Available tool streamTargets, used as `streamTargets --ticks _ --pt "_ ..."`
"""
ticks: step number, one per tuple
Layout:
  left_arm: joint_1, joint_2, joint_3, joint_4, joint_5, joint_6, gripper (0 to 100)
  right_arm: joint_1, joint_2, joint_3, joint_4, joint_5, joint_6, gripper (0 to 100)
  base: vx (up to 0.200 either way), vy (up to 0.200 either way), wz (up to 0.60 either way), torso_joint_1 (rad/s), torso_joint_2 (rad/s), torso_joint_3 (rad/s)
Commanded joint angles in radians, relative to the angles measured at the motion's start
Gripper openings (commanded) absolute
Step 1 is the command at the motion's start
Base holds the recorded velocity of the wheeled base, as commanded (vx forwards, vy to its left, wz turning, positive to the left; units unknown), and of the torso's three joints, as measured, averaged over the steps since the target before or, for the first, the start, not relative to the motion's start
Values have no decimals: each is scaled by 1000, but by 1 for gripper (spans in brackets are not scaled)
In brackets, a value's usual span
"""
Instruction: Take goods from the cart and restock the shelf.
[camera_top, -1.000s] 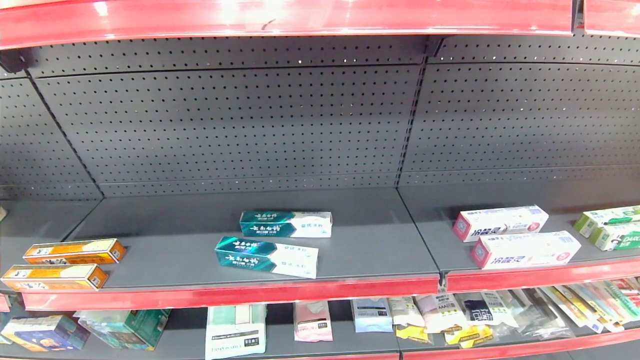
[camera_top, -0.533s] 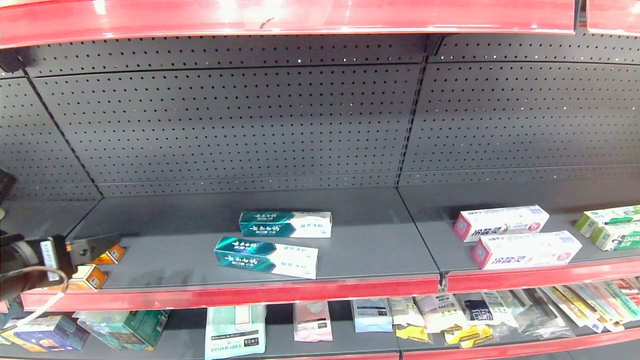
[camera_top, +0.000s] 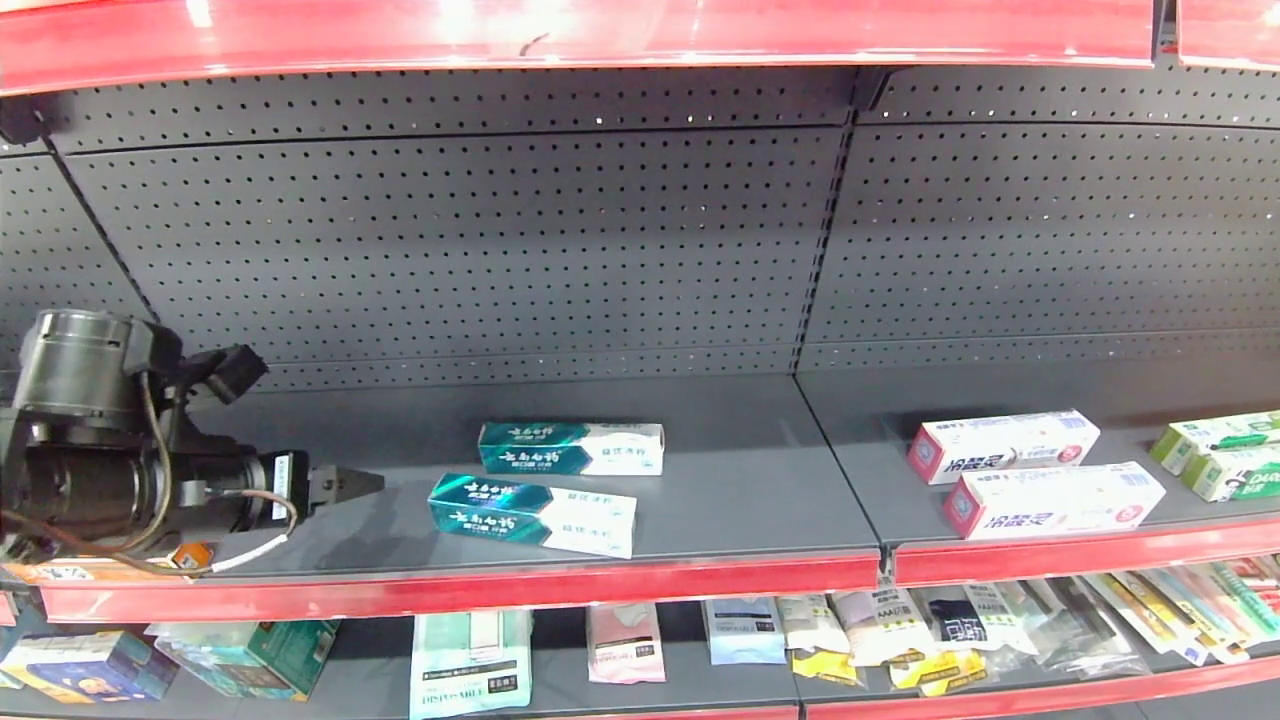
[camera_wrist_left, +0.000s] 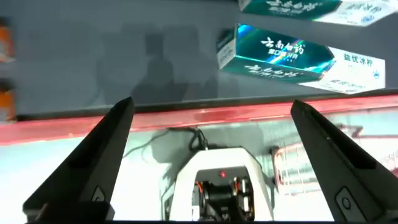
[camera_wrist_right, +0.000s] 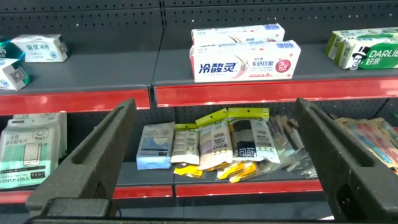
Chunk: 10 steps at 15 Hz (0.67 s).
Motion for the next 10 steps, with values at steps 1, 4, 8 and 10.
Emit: streamTargets --ticks 1,4,8,10 --pt "-26 110 -65 1 -1 0 100 0 2 0 0 0 0 100 0 0 0 0 0 0" --pt "-66 198 -114 -1 1 30 100 0 2 0 0 0 0 100 0 0 0 0 0 0" --pt "-66 261 -146 -2 1 126 100 0 2 0 0 0 0 100 0 0 0 0 0 0" --pt "-66 294 -175 -1 2 126 100 0 2 0 0 0 0 100 0 0 0 0 0 0"
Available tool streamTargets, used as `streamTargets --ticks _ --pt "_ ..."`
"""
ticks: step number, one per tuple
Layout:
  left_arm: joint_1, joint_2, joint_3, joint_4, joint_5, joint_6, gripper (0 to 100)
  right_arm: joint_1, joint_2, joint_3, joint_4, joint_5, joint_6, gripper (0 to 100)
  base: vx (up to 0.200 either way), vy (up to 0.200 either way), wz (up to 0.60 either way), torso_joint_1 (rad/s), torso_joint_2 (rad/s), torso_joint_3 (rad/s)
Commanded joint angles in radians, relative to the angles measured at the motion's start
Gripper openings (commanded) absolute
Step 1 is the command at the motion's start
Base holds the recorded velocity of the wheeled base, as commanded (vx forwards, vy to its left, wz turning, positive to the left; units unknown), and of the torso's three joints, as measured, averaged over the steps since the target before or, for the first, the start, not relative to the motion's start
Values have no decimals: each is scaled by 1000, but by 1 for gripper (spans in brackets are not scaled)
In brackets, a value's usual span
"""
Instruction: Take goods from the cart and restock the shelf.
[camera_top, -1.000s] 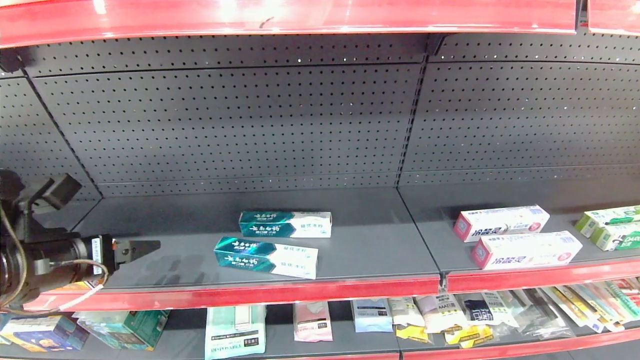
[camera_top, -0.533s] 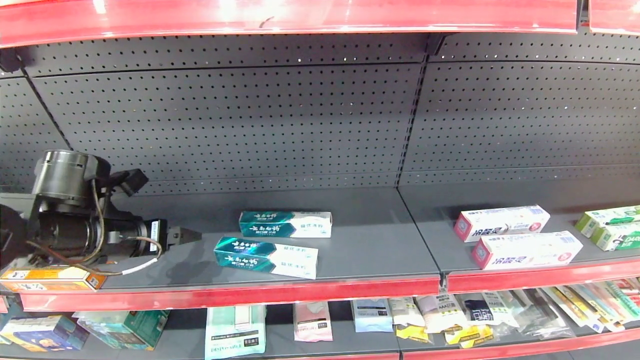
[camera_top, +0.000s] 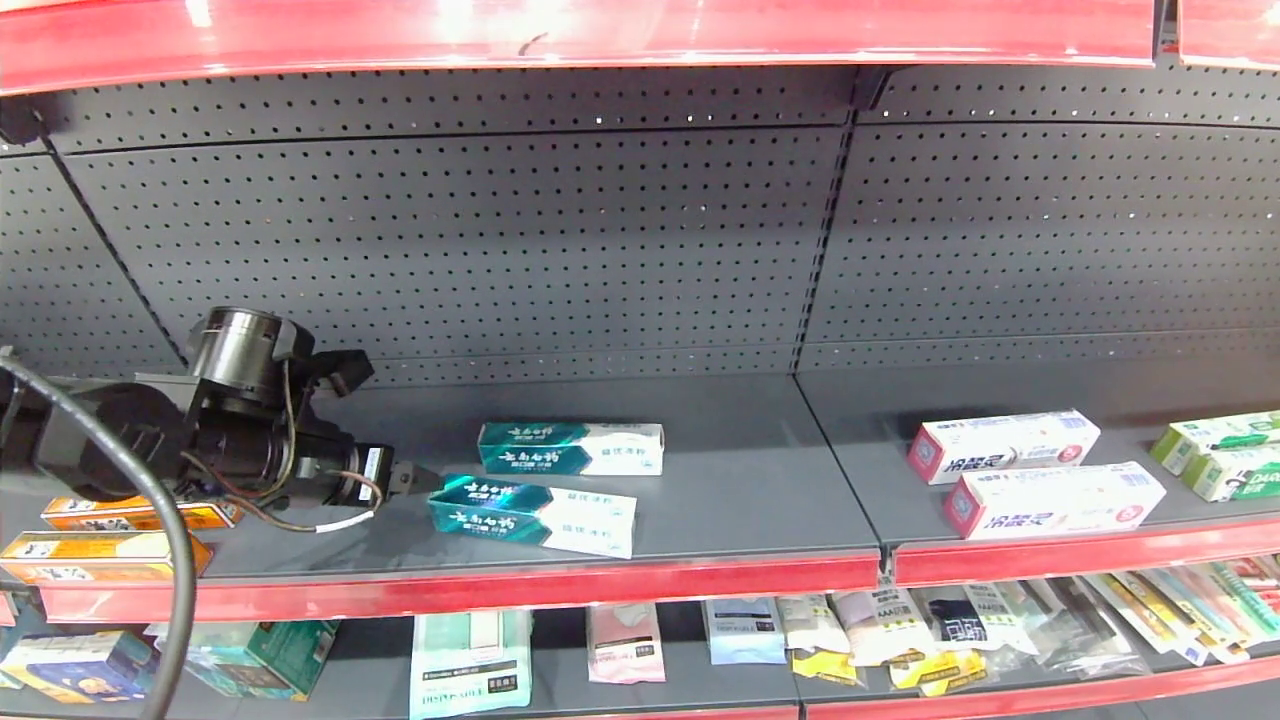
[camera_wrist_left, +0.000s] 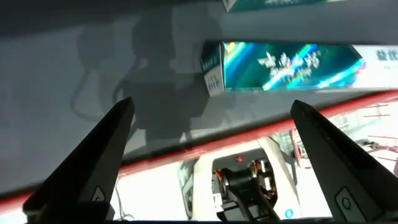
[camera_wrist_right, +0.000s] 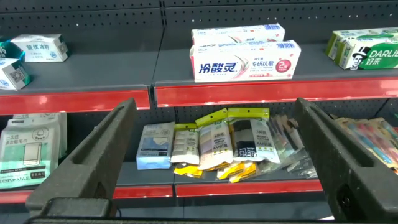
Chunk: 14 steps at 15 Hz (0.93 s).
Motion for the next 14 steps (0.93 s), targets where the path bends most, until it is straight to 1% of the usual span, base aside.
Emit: streamTargets --ticks 1,2,5,11,14 --pt "0 48 -25 -1 0 0 100 0 2 0 0 0 0 100 0 0 0 0 0 0" --pt "0 71 -50 -1 0 0 100 0 2 0 0 0 0 100 0 0 0 0 0 0" --pt "-1 103 -84 -1 -1 4 100 0 2 0 0 0 0 100 0 0 0 0 0 0" --pt "-32 169 -142 -1 0 6 100 0 2 0 0 0 0 100 0 0 0 0 0 0" --pt "-36 195 -176 -1 6 7 100 0 2 0 0 0 0 100 0 0 0 0 0 0"
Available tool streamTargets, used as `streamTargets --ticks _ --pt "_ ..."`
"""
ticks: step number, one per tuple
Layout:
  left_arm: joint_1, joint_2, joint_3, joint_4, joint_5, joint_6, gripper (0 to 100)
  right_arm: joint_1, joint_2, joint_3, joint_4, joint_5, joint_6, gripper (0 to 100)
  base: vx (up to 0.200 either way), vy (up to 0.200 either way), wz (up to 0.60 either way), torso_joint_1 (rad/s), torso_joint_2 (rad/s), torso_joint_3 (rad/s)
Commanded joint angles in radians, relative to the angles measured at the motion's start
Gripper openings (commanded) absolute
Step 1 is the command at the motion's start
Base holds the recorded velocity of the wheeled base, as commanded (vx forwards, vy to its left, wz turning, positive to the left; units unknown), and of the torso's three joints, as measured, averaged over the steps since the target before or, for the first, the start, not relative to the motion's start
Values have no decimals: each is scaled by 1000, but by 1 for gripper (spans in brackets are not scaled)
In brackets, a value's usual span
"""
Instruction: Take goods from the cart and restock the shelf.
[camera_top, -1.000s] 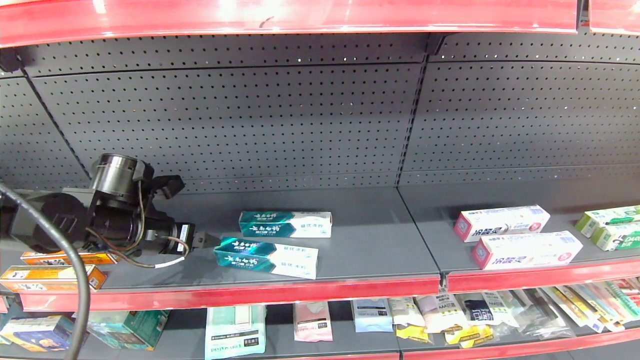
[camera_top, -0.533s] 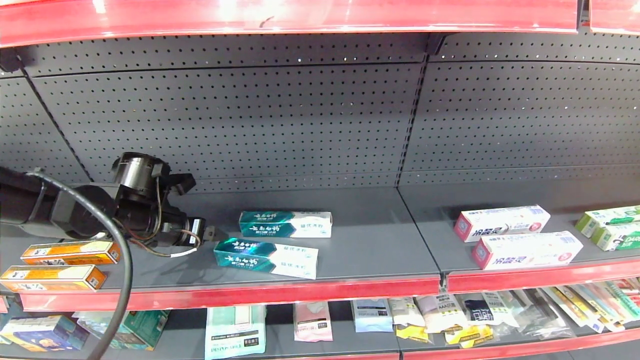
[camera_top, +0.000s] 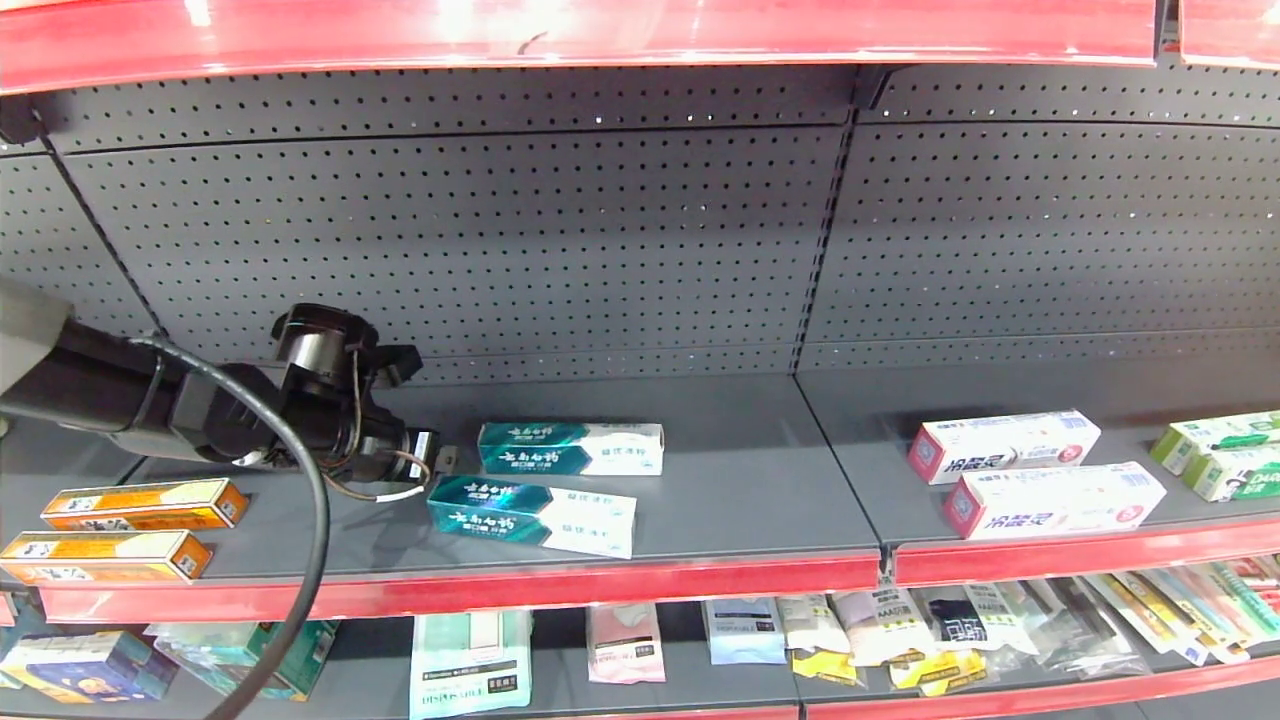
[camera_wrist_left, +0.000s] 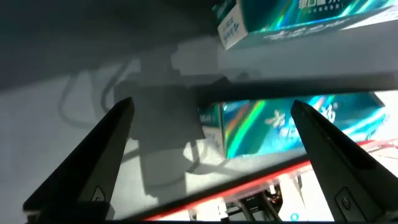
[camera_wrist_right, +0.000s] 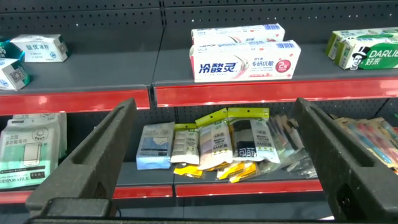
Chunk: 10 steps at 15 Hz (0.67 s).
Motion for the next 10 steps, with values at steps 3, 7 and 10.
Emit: streamTargets --ticks 3,7,10 --pt "-11 33 -14 -1 36 0 100 1 2 0 0 0 0 100 0 0 0 0 0 0" --pt "-17 48 -15 -1 58 0 100 1 2 0 0 0 0 100 0 0 0 0 0 0" --pt "-23 47 -15 -1 58 2 100 1 2 0 0 0 0 100 0 0 0 0 0 0"
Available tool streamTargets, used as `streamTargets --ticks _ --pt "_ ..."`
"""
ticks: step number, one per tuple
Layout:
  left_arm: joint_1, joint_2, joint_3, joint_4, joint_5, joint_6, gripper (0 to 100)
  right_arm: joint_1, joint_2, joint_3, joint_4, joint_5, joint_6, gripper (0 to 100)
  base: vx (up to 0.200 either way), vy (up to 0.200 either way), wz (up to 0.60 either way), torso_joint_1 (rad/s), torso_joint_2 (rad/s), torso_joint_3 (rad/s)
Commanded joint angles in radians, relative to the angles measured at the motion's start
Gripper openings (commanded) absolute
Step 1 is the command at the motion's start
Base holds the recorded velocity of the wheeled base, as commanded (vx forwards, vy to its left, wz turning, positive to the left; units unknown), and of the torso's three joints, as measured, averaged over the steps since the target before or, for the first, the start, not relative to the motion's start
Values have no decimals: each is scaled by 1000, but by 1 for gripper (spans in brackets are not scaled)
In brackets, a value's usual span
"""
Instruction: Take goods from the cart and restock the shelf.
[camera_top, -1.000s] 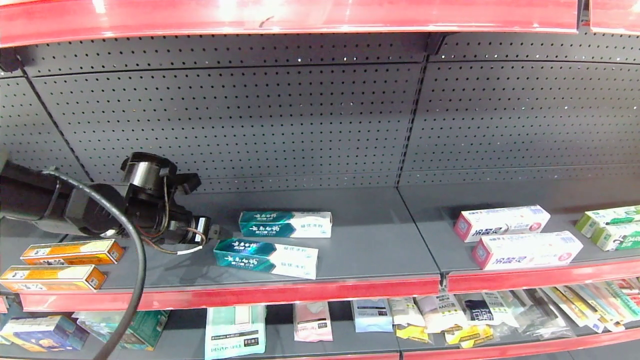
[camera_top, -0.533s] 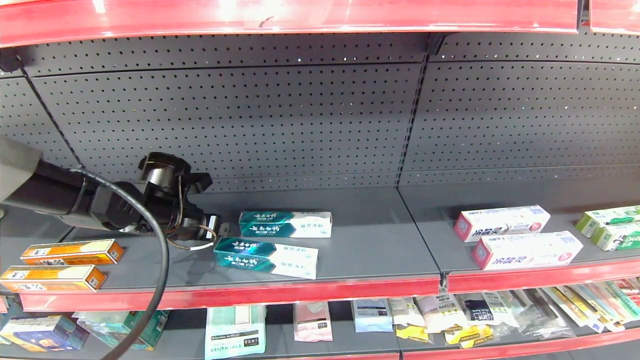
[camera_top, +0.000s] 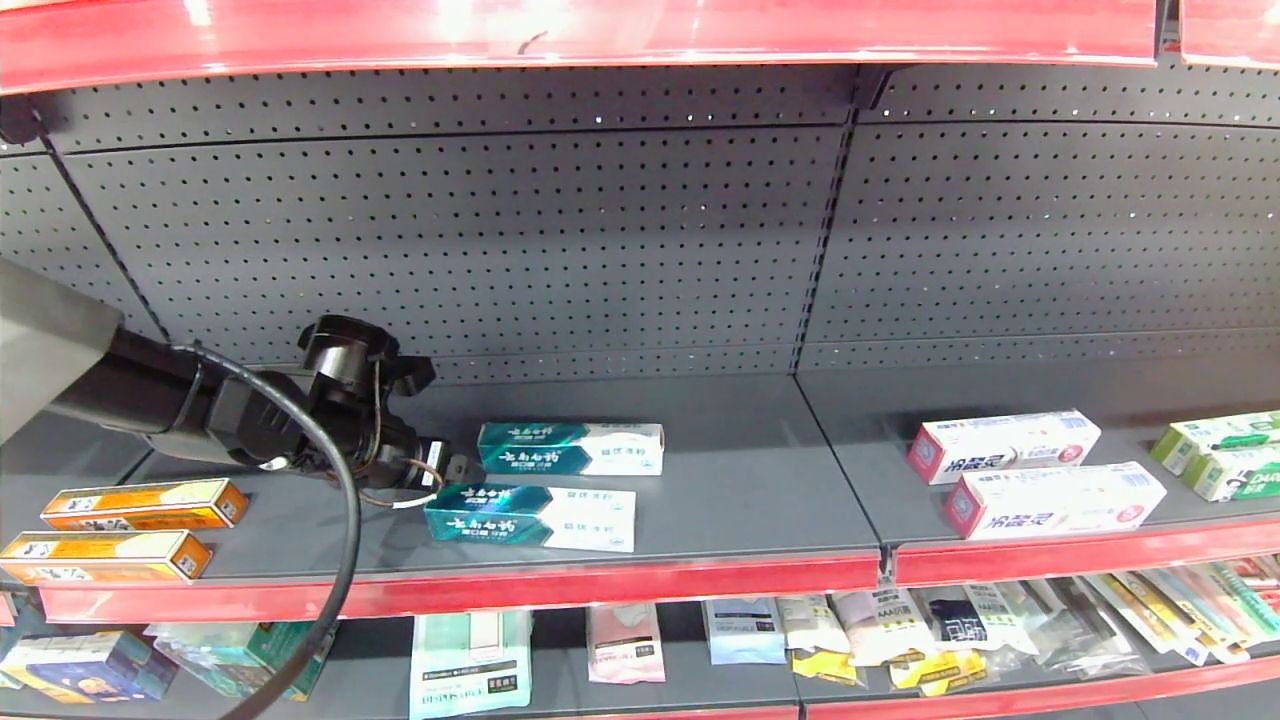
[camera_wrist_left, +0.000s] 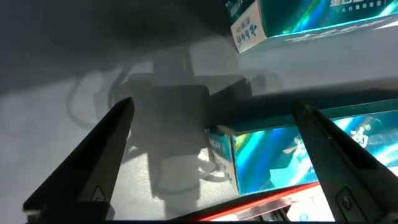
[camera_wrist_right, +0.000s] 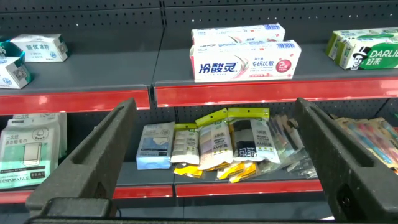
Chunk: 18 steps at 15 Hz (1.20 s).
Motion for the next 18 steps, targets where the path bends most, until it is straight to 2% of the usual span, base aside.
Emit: streamTargets --ticks 1,6,14,18 --pt "-2 -2 0 0 0 0 100 0 2 0 0 0 0 100 0 0 0 0 0 0" --pt "-11 -12 0 1 0 14 100 0 2 0 0 0 0 100 0 0 0 0 0 0" --pt "-8 -37 15 3 0 11 100 0 2 0 0 0 0 100 0 0 0 0 0 0" --pt "11 -32 17 1 0 8 100 0 2 0 0 0 0 100 0 0 0 0 0 0"
